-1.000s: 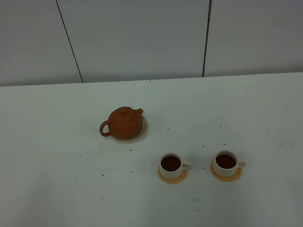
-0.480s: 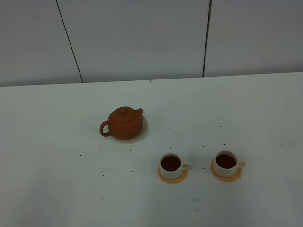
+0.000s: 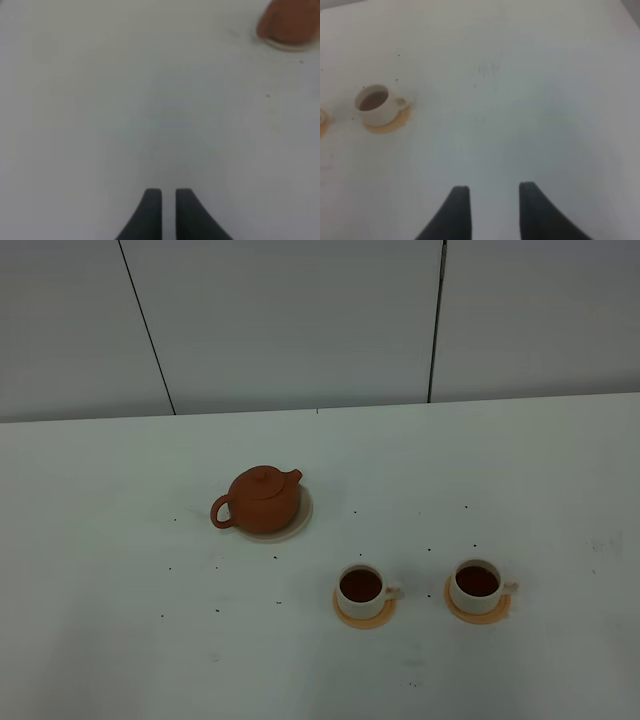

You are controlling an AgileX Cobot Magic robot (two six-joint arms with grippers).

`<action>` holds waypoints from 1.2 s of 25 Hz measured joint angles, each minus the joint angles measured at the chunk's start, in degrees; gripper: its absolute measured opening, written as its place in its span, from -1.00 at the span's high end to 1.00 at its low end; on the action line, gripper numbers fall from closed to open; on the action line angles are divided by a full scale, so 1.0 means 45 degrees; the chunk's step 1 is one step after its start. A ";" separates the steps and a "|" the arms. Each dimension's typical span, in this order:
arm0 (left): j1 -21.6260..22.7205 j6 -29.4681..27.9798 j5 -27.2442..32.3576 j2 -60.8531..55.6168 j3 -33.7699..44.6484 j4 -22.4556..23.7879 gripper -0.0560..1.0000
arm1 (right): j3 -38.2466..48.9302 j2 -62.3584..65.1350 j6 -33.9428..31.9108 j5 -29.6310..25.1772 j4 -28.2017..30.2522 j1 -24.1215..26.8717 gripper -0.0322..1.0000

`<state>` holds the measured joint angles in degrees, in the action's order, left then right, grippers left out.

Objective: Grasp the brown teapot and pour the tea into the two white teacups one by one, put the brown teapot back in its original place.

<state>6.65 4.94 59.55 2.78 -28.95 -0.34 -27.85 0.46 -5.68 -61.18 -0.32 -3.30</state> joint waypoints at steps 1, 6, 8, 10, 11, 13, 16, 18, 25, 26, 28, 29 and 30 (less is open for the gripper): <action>-0.0234 -0.0014 -0.0002 0.0000 0.0000 0.0075 0.64 | 0.0000 0.0000 0.0000 0.0000 0.0000 0.0000 0.48; -0.0684 -0.0040 -0.0002 0.0000 0.0000 0.0075 0.64 | 0.0000 0.0000 0.0000 0.0000 0.0000 0.0000 0.48; -0.0710 -0.0040 -0.0002 0.0000 0.0000 0.0075 0.63 | 0.0000 0.0000 0.0000 0.0000 0.0000 0.0000 0.48; -0.0710 -0.0040 -0.0002 0.0000 0.0000 0.0075 0.63 | 0.0000 0.0000 0.0000 0.0000 0.0000 0.0000 0.48; -0.0710 -0.0040 -0.0002 0.0000 0.0000 0.0075 0.63 | 0.0000 0.0000 0.0000 0.0000 0.0000 0.0000 0.48; -0.0710 -0.0040 -0.0002 0.0000 0.0000 0.0075 0.63 | 0.0000 0.0000 0.0000 0.0000 0.0000 0.0000 0.48; -0.0710 -0.0040 -0.0002 0.0000 0.0000 0.0075 0.62 | 0.0000 0.0000 0.0000 0.0000 0.0000 0.0000 0.48; -0.0710 -0.0040 -0.0002 0.0000 0.0000 0.0075 0.62 | 0.0000 0.0000 0.0000 0.0000 0.0000 0.0000 0.48; -0.0710 -0.0040 -0.0002 0.0000 0.0000 0.0075 0.61 | 0.0000 0.0000 0.0000 0.0000 0.0000 0.0000 0.48; -0.0710 -0.0040 -0.0002 0.0000 0.0000 0.0075 0.61 | 0.0000 0.0000 0.0000 0.0000 0.0000 0.0000 0.48; -0.0710 -0.0040 -0.0002 0.0000 0.0000 0.0075 0.61 | 0.0000 0.0000 0.0000 0.0000 0.0000 0.0000 0.48; -0.0710 -0.0040 -0.0002 0.0000 0.0000 0.0075 0.61 | 0.0000 0.0000 0.0000 0.0000 0.0000 0.0000 0.48; -0.0710 -0.0040 -0.0002 0.0000 0.0000 0.0075 0.61 | 0.0000 0.0000 0.0000 0.0000 0.0000 0.0000 0.48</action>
<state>3.45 4.76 59.53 2.78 -28.95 0.00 -27.85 0.46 -5.68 -61.18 -0.32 -3.30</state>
